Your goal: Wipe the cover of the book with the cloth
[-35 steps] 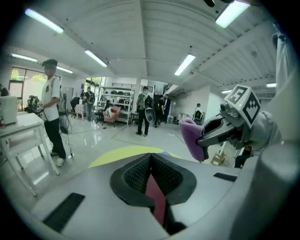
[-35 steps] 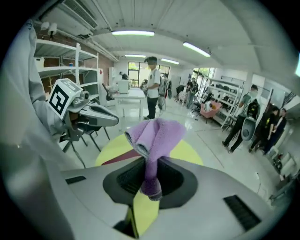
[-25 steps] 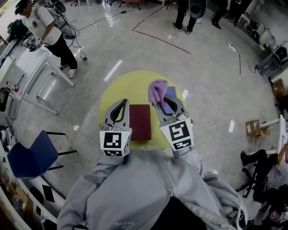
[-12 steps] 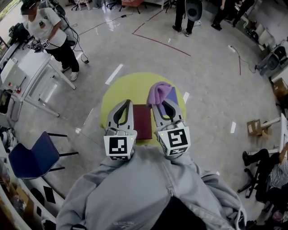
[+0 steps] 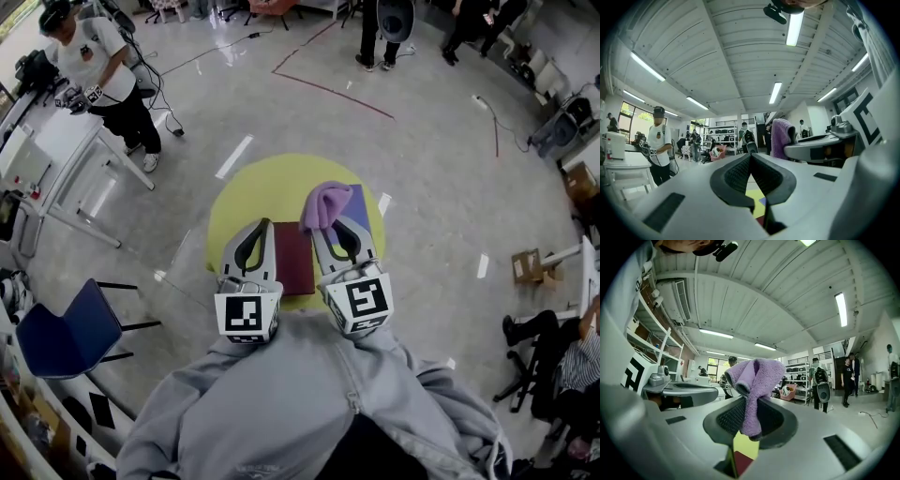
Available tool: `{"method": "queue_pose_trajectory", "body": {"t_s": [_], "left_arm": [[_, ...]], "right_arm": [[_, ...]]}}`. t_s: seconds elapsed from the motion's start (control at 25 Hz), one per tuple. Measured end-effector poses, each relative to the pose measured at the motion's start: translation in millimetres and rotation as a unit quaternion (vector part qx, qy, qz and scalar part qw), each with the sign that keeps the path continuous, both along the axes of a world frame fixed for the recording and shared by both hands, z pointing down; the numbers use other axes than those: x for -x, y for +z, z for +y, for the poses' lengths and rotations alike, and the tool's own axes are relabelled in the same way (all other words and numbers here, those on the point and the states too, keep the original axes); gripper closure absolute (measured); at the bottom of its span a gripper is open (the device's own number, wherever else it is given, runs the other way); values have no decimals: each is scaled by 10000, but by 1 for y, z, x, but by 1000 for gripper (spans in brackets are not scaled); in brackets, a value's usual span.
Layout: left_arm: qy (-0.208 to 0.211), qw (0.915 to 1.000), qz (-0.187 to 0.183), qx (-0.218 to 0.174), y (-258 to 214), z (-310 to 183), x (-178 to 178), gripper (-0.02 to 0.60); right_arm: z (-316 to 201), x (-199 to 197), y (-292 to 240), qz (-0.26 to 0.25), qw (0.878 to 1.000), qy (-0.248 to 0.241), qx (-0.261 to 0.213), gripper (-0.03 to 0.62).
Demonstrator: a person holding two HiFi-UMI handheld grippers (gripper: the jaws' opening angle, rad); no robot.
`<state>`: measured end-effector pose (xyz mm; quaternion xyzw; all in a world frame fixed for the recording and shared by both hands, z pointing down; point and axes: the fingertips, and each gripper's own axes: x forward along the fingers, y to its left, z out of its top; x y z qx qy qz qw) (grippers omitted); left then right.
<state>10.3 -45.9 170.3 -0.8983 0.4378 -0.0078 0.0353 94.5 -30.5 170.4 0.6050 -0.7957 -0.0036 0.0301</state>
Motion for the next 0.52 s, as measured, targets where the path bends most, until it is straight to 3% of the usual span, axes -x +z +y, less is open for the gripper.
{"method": "queue_pose_trajectory", "body": {"t_s": [0.28, 0.52], "left_arm": [[50, 9999, -95, 92, 11, -7, -8, 563], [27, 9998, 133, 157, 3, -8, -9, 563]], "right_arm": [[-4, -6, 2, 46, 9999, -98, 8, 511], [-2, -5, 1, 92, 9999, -125, 49, 511]]}}
